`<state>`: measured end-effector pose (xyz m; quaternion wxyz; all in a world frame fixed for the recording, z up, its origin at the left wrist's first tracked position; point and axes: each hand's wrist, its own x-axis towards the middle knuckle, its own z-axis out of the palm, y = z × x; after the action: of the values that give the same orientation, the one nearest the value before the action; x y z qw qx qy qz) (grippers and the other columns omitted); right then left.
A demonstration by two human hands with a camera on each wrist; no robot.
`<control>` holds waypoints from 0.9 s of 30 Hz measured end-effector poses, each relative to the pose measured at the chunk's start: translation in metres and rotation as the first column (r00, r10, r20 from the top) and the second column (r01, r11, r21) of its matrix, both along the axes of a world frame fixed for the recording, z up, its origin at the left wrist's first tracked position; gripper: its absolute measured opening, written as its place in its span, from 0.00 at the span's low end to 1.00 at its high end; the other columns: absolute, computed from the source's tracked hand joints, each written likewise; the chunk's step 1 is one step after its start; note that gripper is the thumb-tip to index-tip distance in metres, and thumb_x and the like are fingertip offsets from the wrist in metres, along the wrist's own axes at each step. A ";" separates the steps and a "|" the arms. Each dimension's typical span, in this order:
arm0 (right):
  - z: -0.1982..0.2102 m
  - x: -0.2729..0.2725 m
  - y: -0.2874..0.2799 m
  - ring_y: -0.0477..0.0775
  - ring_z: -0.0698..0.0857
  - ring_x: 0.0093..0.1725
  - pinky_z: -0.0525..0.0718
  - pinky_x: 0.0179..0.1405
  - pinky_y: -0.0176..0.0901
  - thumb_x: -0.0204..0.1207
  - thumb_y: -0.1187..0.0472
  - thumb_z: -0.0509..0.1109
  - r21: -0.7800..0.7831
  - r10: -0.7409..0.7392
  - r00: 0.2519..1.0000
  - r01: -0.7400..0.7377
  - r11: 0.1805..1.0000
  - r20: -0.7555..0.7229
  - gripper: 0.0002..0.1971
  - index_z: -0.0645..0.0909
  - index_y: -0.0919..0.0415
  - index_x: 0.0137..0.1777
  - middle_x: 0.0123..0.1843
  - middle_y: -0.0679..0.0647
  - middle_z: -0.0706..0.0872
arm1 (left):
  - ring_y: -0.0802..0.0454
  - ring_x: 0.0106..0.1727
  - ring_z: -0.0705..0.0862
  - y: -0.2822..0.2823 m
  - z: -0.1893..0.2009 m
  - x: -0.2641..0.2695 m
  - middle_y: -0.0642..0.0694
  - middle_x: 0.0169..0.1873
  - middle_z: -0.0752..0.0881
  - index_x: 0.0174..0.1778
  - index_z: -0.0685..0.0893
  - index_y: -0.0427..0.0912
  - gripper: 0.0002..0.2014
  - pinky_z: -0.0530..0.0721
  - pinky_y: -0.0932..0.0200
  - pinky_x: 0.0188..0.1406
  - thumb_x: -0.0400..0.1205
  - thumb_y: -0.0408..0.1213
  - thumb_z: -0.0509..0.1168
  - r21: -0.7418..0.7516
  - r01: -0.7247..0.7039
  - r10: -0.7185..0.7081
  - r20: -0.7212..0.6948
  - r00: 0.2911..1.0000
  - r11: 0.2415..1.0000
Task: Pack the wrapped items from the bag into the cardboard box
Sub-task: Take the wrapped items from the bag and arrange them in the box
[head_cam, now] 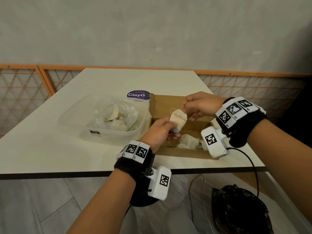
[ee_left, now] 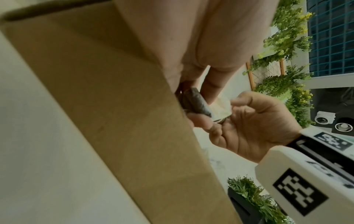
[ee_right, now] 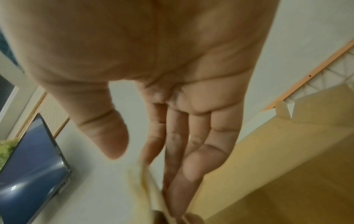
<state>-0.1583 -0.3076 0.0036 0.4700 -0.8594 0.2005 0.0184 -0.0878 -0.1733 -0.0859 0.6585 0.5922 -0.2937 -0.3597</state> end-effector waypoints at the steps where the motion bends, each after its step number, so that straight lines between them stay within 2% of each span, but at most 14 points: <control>1: 0.000 -0.001 0.001 0.52 0.83 0.39 0.82 0.37 0.38 0.77 0.65 0.67 0.045 -0.010 1.000 0.009 0.999 0.016 0.03 0.79 0.64 0.46 0.41 0.57 0.84 | 0.62 0.24 0.83 0.000 0.000 0.000 0.44 0.33 0.81 0.52 0.79 0.39 0.08 0.82 0.68 0.31 0.85 0.29 0.55 0.001 -0.012 0.012 -0.001 1.000 1.000; 3: -0.002 0.000 -0.002 0.54 0.85 0.44 0.85 0.43 0.43 0.73 0.56 0.73 0.015 -0.014 1.000 0.013 1.000 0.010 0.14 0.82 0.66 0.52 0.47 0.59 0.87 | 0.62 0.24 0.82 0.000 0.001 -0.001 0.44 0.33 0.81 0.46 0.80 0.42 0.09 0.82 0.66 0.32 0.85 0.30 0.55 0.010 -0.046 0.046 -0.001 0.999 0.999; 4: -0.003 0.001 -0.002 0.55 0.86 0.46 0.86 0.46 0.45 0.70 0.56 0.75 -0.046 -0.010 1.000 0.010 0.999 -0.004 0.15 0.84 0.64 0.53 0.49 0.60 0.88 | 0.62 0.24 0.82 0.000 0.001 -0.001 0.44 0.33 0.81 0.46 0.80 0.42 0.08 0.82 0.66 0.33 0.85 0.30 0.56 0.016 -0.058 0.058 -0.004 0.998 0.998; 6: -0.005 0.002 0.001 0.54 0.86 0.43 0.86 0.49 0.45 0.69 0.62 0.77 -0.133 -0.019 1.000 0.018 0.991 -0.002 0.08 0.85 0.60 0.47 0.48 0.63 0.88 | 0.62 0.25 0.82 0.000 0.002 -0.001 0.45 0.34 0.82 0.50 0.79 0.41 0.07 0.82 0.66 0.33 0.85 0.30 0.56 0.016 -0.054 0.054 -0.003 0.999 0.998; 7: -0.006 0.003 0.001 0.52 0.86 0.39 0.87 0.45 0.41 0.70 0.65 0.76 -0.154 -0.032 0.999 0.034 0.988 0.019 0.05 0.85 0.60 0.45 0.46 0.62 0.88 | 0.62 0.25 0.83 0.000 0.003 -0.002 0.44 0.35 0.82 0.53 0.79 0.40 0.07 0.83 0.67 0.33 0.85 0.30 0.56 0.006 -0.049 0.049 -0.003 0.999 0.999; 9: -0.008 0.005 0.000 0.48 0.84 0.35 0.85 0.36 0.32 0.72 0.67 0.74 -0.186 -0.065 0.996 0.075 0.980 0.061 0.05 0.85 0.64 0.47 0.43 0.59 0.87 | 0.62 0.28 0.85 0.002 0.005 -0.005 0.44 0.37 0.83 0.57 0.77 0.40 0.07 0.84 0.68 0.33 0.85 0.31 0.57 -0.030 -0.057 0.056 -0.019 0.998 0.998; 12: -0.004 0.005 -0.006 0.44 0.85 0.35 0.82 0.31 0.29 0.73 0.66 0.73 -0.227 -0.107 0.990 0.125 0.966 0.088 0.03 0.84 0.61 0.46 0.40 0.54 0.87 | 0.59 0.35 0.87 0.005 0.007 -0.003 0.44 0.48 0.84 0.60 0.76 0.41 0.09 0.85 0.67 0.33 0.85 0.33 0.60 -0.094 -0.164 0.170 0.054 0.984 0.982; 14: 0.000 0.005 -0.010 0.42 0.85 0.35 0.81 0.35 0.32 0.73 0.64 0.73 -0.269 -0.099 0.993 0.111 0.957 0.059 0.02 0.84 0.58 0.45 0.40 0.52 0.87 | 0.58 0.39 0.85 0.008 0.009 0.000 0.50 0.52 0.83 0.60 0.77 0.44 0.10 0.85 0.66 0.37 0.83 0.33 0.62 -0.144 -0.280 0.306 0.207 0.929 0.949; 16: 0.003 0.007 -0.014 0.42 0.84 0.36 0.79 0.37 0.33 0.72 0.63 0.74 -0.327 -0.070 0.997 0.072 0.942 0.018 0.05 0.85 0.61 0.47 0.42 0.52 0.87 | 0.61 0.42 0.81 0.012 0.010 0.003 0.56 0.51 0.82 0.59 0.78 0.44 0.11 0.80 0.74 0.40 0.82 0.30 0.63 -0.209 -0.369 0.418 0.293 0.860 0.906; 18: 0.007 0.010 -0.014 0.42 0.84 0.38 0.78 0.38 0.34 0.72 0.63 0.74 -0.382 -0.043 0.999 0.033 0.924 -0.017 0.07 0.86 0.62 0.49 0.44 0.53 0.88 | 0.63 0.48 0.80 0.015 0.009 0.004 0.54 0.53 0.81 0.59 0.79 0.44 0.13 0.77 0.78 0.44 0.81 0.28 0.63 -0.230 -0.418 0.475 0.330 0.816 0.879; 20: 0.011 0.014 -0.014 0.45 0.83 0.41 0.80 0.40 0.36 0.71 0.63 0.75 -0.415 -0.020 0.999 0.000 0.910 -0.044 0.08 0.87 0.60 0.50 0.46 0.53 0.88 | 0.59 0.59 0.80 0.016 0.005 0.005 0.51 0.58 0.82 0.59 0.79 0.47 0.14 0.79 0.69 0.54 0.80 0.27 0.64 -0.225 -0.447 0.500 0.345 0.794 0.866; 22: 0.013 0.018 -0.013 0.48 0.84 0.46 0.83 0.44 0.39 0.71 0.63 0.75 -0.421 -0.002 0.999 -0.020 0.907 -0.053 0.08 0.87 0.59 0.50 0.47 0.54 0.87 | 0.57 0.65 0.78 0.016 0.001 0.005 0.49 0.61 0.81 0.59 0.79 0.48 0.15 0.78 0.60 0.60 0.79 0.27 0.64 -0.210 -0.469 0.513 0.338 0.789 0.858; 25: 0.011 0.023 -0.010 0.51 0.84 0.48 0.84 0.49 0.43 0.71 0.64 0.74 -0.387 0.016 0.999 -0.027 0.921 -0.033 0.07 0.86 0.59 0.50 0.47 0.55 0.87 | 0.57 0.64 0.78 0.015 0.006 0.007 0.49 0.62 0.82 0.61 0.80 0.46 0.14 0.76 0.71 0.55 0.80 0.30 0.65 -0.203 -0.491 0.532 0.327 0.781 0.847; 27: 0.009 0.024 -0.005 0.49 0.84 0.44 0.84 0.44 0.39 0.71 0.66 0.74 -0.331 0.037 0.999 -0.038 0.943 -0.009 0.06 0.86 0.59 0.48 0.46 0.55 0.86 | 0.57 0.61 0.80 0.013 0.009 0.008 0.50 0.61 0.82 0.65 0.79 0.43 0.15 0.76 0.76 0.52 0.81 0.32 0.65 -0.183 -0.479 0.513 0.325 0.795 0.858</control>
<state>-0.1338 -0.3127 0.0128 0.3181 -0.9298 0.1850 -0.0056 -0.0794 -0.1599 -0.0770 0.6902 0.6736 -0.2606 -0.0451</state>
